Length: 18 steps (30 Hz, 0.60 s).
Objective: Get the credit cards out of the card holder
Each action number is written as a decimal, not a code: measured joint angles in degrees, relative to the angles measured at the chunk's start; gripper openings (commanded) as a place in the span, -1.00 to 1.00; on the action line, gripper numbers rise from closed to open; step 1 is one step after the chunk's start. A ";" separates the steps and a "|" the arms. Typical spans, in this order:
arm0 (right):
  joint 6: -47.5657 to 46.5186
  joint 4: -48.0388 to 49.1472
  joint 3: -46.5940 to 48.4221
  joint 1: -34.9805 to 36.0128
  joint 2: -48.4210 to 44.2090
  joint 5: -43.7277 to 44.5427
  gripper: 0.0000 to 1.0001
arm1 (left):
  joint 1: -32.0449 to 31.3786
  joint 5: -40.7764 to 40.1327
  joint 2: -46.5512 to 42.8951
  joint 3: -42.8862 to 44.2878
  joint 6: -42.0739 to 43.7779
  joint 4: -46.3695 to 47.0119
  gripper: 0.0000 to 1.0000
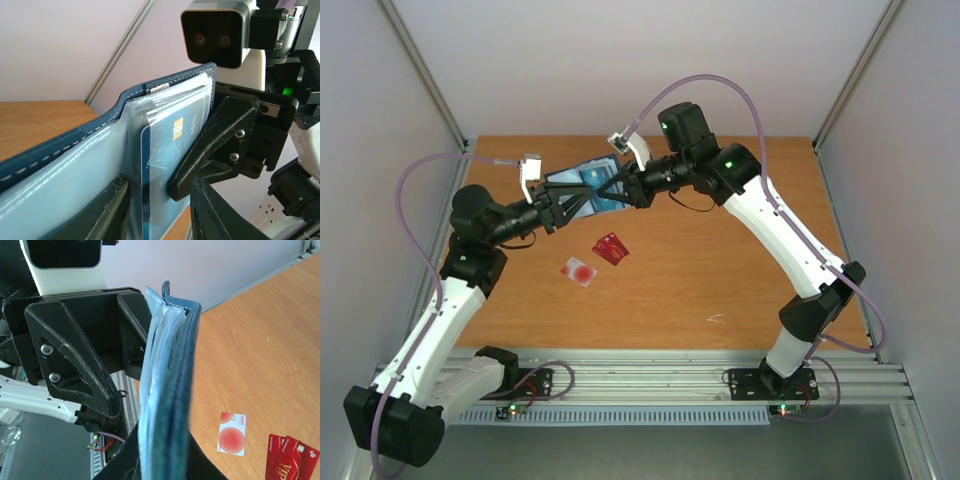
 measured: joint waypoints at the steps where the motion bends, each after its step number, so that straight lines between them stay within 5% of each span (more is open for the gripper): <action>1: 0.00 0.20 -0.09 -0.04 0.00 -0.33 -0.98 | 0.04 0.13 0.00 0.00 -0.02 0.11 -0.31; 7: 0.04 3.19 -0.87 -0.55 -0.09 -2.60 -0.97 | 0.13 1.51 0.24 -0.07 -1.46 4.37 -0.39; 11: 0.02 4.81 -0.39 -0.68 0.09 -1.92 -0.97 | -0.02 1.31 1.29 -0.07 -3.23 8.63 -0.66; 13: 0.09 4.24 1.27 -0.66 0.83 -0.68 -0.97 | -0.09 0.35 2.05 -0.02 -3.78 10.19 -0.96; 18: 1.05 3.41 4.15 -0.57 2.25 1.18 -0.85 | 0.22 -1.84 2.67 0.00 -4.81 11.63 -1.00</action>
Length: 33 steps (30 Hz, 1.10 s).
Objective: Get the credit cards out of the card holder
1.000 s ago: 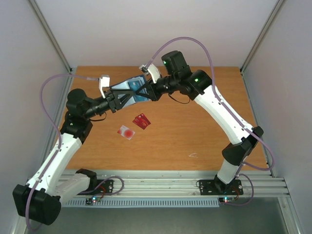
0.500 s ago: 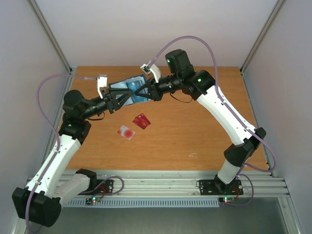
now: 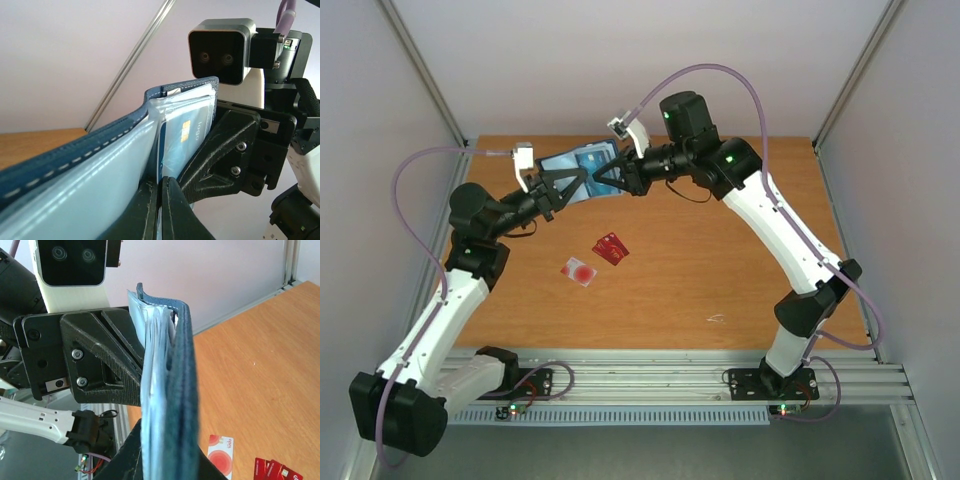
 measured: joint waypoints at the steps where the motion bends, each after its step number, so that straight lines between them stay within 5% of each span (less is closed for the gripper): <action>1: 0.07 0.00 0.15 0.00 0.09 0.00 -0.79 | 0.00 -0.20 -0.02 -0.02 -0.11 0.04 -0.99; 10: 5.42 10.73 -12.02 -4.55 -2.89 -11.04 -0.08 | -0.04 1.70 -1.92 -2.12 -0.46 0.28 -0.99; 15: 6.01 11.61 -14.69 -6.71 -3.65 -15.37 0.03 | 0.17 2.71 -2.34 -2.89 -0.42 0.33 -0.99; 18: 6.01 11.67 -14.69 -8.02 -4.17 -17.53 -0.14 | 0.35 3.39 -2.78 -2.89 -0.44 0.57 -1.00; 25: 7.54 13.09 -15.82 -9.64 -6.36 -21.81 -0.96 | 0.39 4.68 -2.97 -2.89 -0.42 0.83 -0.99; 33: 8.90 14.86 -16.50 -9.70 -6.36 -23.37 -0.98 | 0.50 5.31 -3.06 -2.99 -0.42 1.03 -0.88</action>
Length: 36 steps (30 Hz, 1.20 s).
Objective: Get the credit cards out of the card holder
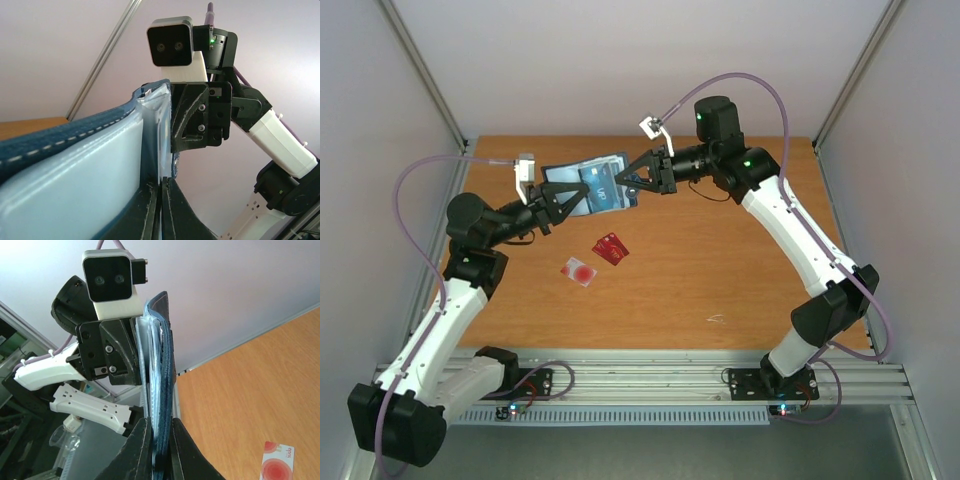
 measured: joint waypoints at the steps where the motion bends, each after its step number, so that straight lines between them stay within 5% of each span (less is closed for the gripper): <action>1: 0.00 0.04 -0.02 0.00 0.00 -0.11 -0.98 | 0.02 0.02 -0.07 -0.07 0.09 0.09 -0.87; 19: 0.33 0.35 0.07 -0.59 0.00 -1.07 -0.98 | 0.24 1.20 -0.68 -0.37 -0.59 1.36 -1.00; 36: 2.49 0.96 -7.15 -11.58 -5.79 4.00 -0.98 | 4.39 -8.35 -0.68 -0.90 -0.04 -6.43 -1.00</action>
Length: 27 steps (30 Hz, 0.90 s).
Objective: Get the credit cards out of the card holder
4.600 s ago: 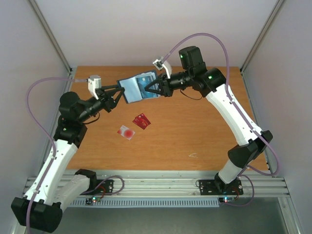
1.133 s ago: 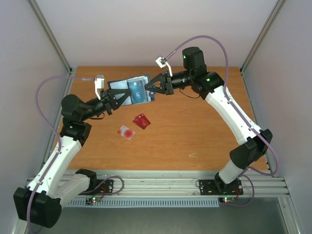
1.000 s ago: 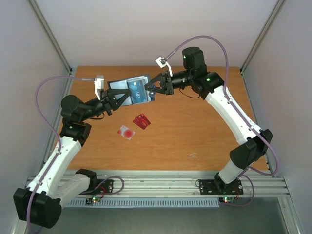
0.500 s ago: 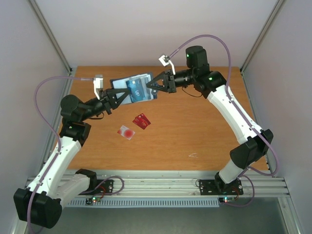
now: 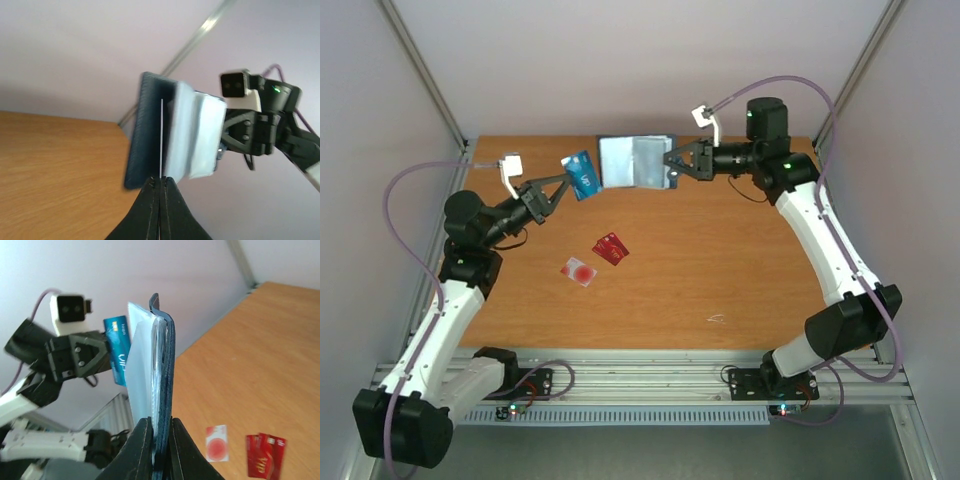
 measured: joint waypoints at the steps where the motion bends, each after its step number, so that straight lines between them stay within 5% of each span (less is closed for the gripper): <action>1: 0.70 0.35 -0.76 -1.14 -0.52 0.70 -0.98 | 0.57 -0.98 0.00 -0.26 -0.24 -0.57 -0.99; 8: 4.07 1.46 -5.03 -5.90 -1.75 5.35 -0.98 | 4.42 -8.00 2.99 -4.52 -4.24 -4.96 -0.99; 18: 5.01 2.60 -7.02 -5.66 -1.01 5.60 -0.98 | 11.91 -19.76 19.43 -8.79 -7.50 -11.37 -0.99; 27: 7.06 4.09 -5.70 -5.62 5.88 4.52 -0.98 | 12.41 -24.72 28.28 -12.17 -8.76 -11.93 -0.99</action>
